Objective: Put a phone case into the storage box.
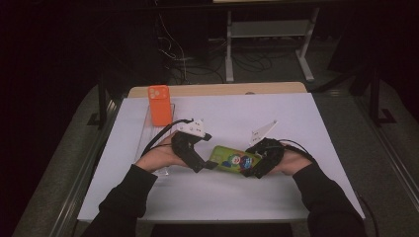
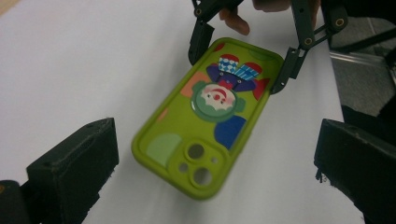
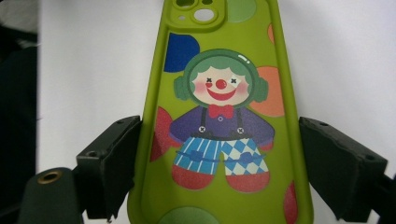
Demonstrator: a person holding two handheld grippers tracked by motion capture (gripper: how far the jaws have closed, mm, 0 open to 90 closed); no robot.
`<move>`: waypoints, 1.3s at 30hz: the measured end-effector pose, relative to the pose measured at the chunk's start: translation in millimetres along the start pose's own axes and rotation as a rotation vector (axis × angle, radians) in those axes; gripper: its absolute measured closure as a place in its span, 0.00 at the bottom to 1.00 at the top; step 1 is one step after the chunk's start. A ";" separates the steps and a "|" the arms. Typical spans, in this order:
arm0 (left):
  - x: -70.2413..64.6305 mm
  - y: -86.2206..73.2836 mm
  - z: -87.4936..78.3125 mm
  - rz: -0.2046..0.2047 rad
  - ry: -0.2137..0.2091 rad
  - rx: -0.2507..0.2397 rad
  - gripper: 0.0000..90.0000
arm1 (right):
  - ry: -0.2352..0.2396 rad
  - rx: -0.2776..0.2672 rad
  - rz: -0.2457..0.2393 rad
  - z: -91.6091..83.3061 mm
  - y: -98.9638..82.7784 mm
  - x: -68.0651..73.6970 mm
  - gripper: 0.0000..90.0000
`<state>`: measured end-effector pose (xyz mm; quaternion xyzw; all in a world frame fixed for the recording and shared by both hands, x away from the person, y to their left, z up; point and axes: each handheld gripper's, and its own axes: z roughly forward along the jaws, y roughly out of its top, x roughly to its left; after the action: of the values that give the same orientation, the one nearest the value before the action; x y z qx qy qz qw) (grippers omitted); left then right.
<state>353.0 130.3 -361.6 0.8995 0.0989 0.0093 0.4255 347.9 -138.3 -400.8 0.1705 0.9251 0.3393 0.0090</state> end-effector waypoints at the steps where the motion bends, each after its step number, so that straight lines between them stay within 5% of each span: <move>1: -1.0 -0.4 0.7 0.001 -0.010 0.008 0.00 | 0.012 0.007 -0.005 1.2 1.0 2.2 0.17; 8: -7.0 -3.4 9.7 0.050 -0.057 0.078 0.00 | 0.072 0.002 -0.068 5.6 7.2 11.4 0.17; 23: -18.1 -7.5 34.2 0.117 -0.120 0.188 0.00 | 0.113 0.003 -0.146 7.3 17.2 25.8 0.17; 39: -20.8 -9.9 46.9 0.144 -0.134 0.259 0.06 | 0.134 0.012 -0.140 5.7 20.1 31.7 0.17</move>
<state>335.7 96.8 -397.7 0.9503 0.0057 -0.0332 0.3097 325.0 -110.3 -389.4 0.0826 0.9352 0.3430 -0.0302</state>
